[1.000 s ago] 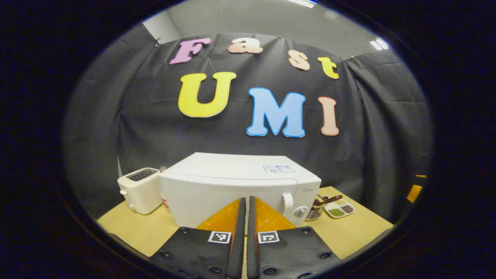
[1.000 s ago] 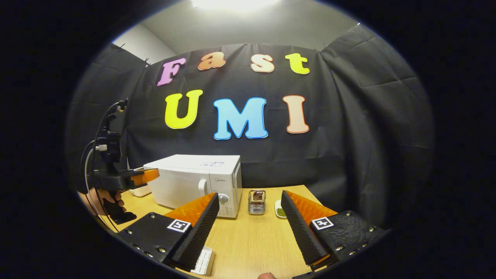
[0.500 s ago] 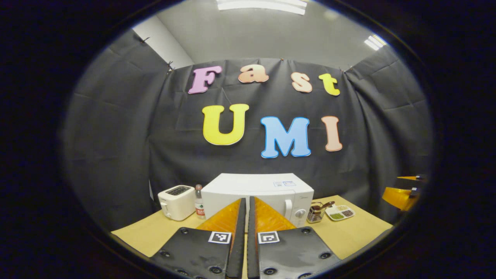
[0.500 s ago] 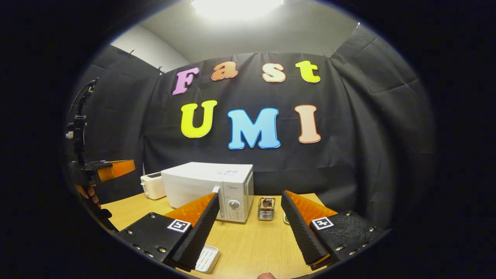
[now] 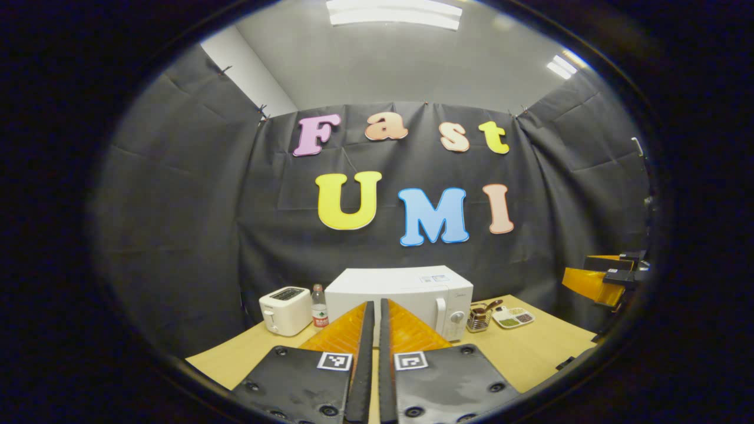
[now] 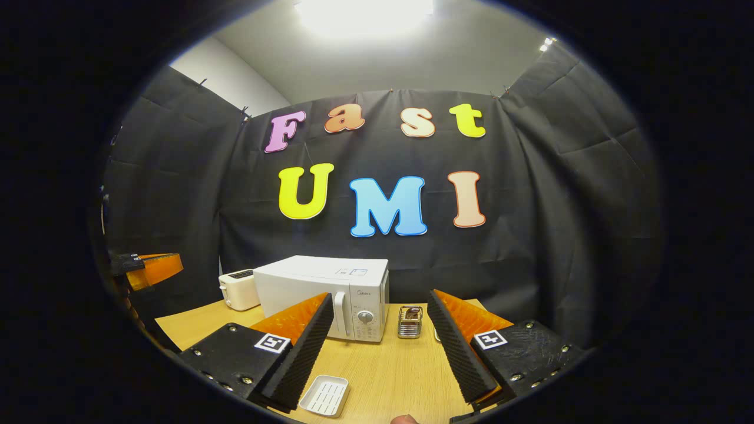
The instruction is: Open the microwave oven with the left hand, put the food in, and close the microwave oven.
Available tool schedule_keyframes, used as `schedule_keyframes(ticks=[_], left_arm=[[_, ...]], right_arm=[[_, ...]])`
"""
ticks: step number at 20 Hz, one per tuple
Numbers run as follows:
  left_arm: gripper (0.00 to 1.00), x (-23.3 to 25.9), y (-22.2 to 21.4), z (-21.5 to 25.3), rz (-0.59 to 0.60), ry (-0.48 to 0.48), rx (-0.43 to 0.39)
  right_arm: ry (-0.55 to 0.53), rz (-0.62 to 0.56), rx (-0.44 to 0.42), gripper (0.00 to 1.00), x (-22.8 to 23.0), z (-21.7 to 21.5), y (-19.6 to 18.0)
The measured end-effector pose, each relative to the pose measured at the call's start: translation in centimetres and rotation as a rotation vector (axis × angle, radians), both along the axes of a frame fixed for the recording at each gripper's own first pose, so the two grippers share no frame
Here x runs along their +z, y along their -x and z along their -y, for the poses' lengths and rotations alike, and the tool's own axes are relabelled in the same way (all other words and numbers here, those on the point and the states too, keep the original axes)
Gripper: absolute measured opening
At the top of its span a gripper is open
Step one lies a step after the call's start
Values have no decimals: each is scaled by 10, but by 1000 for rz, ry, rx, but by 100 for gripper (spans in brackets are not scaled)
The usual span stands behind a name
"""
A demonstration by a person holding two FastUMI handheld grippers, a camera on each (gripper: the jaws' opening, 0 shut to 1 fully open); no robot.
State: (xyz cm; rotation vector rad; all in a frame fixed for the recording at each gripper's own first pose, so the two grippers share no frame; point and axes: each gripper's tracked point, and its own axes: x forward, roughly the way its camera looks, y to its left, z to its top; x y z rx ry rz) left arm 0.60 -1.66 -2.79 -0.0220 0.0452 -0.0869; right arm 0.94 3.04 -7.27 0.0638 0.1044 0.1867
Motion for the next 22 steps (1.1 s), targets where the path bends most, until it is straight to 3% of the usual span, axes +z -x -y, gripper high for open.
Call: schedule_keyframes(ticks=[1,3,6,11,22], left_arm=[[19,-1,3,-6,-4,2,-9],[23,5,9,-16,8,1,-16],[21,6,18,-29,16,-3,-19],[99,3,22,-53,8,23,31],[97,-5,16,-62,7,8,49]], right_arm=[[1,1,-8,98,0,-2,3],[15,1,-21,98,1,-5,9],[35,11,-28,98,5,-11,18],[36,23,-46,98,12,-12,20],[26,9,-52,98,8,-22,17]])
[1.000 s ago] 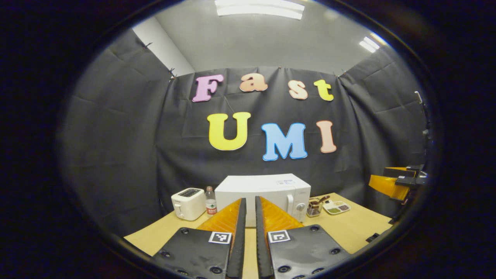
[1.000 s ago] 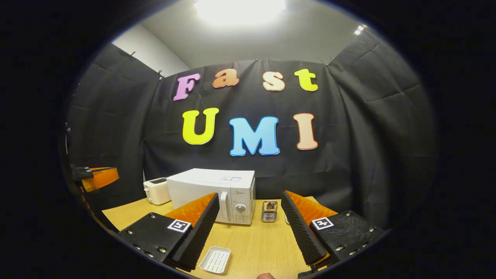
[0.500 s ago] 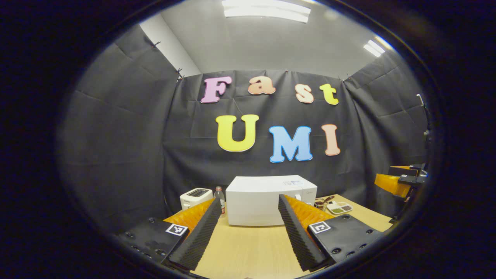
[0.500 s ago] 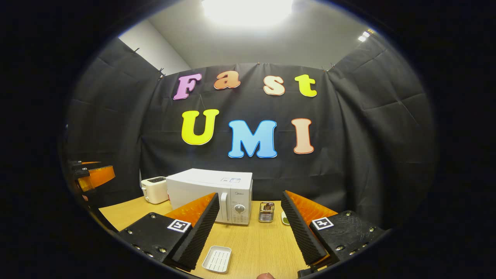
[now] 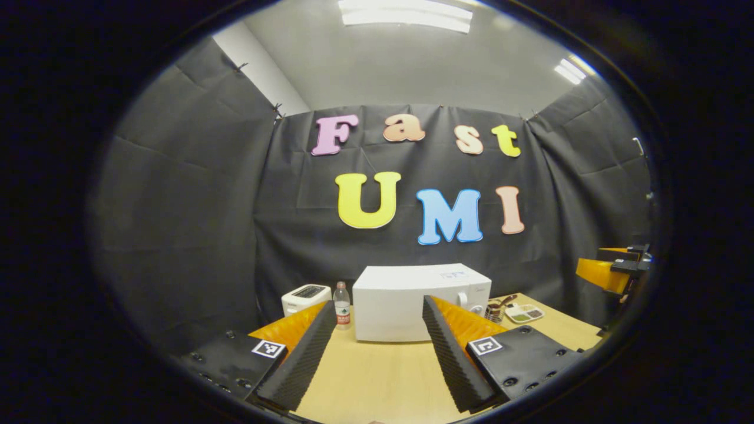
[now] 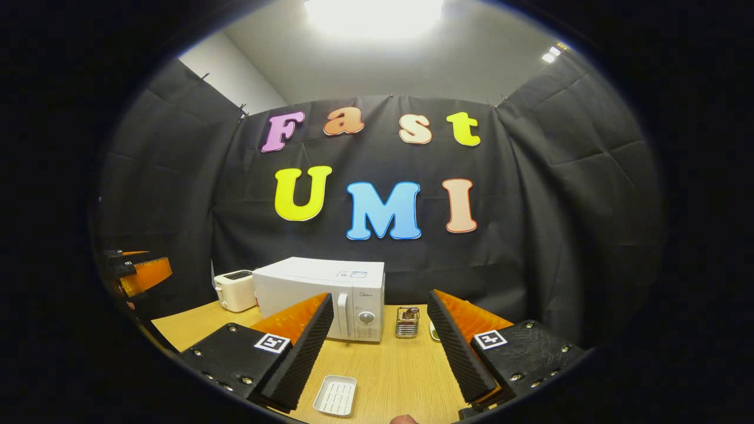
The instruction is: Open the microwave oven with the left hand, put the food in, and close the microwave oven.
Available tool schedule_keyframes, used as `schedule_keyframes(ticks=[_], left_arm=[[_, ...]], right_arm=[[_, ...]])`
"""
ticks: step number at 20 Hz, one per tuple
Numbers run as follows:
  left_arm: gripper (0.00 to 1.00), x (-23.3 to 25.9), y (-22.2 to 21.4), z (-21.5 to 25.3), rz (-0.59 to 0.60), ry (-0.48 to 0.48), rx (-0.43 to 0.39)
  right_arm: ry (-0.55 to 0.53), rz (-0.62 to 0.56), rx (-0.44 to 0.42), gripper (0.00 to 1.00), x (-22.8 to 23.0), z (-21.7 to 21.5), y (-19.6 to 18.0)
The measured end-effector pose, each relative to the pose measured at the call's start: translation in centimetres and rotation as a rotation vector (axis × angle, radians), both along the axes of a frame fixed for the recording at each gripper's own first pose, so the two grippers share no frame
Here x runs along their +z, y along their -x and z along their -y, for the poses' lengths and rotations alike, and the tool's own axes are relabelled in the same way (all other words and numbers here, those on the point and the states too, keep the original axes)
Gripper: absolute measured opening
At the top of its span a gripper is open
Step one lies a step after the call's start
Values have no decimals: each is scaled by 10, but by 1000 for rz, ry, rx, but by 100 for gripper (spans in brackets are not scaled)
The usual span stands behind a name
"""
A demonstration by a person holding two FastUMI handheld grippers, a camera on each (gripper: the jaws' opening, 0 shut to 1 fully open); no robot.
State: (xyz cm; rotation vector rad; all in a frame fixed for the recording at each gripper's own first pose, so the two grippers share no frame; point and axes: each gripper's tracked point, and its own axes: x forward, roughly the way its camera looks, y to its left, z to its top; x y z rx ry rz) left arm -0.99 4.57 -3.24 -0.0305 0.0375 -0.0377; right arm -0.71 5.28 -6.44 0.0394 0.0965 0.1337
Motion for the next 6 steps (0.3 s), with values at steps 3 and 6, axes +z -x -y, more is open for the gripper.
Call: schedule_keyframes(ticks=[3,6], left_arm=[[97,1,-5,0,2,-5,0],[97,5,-11,0,10,0,8]], right_arm=[[3,-1,4,98,0,-2,-6],[8,21,3,97,9,-1,-11]])
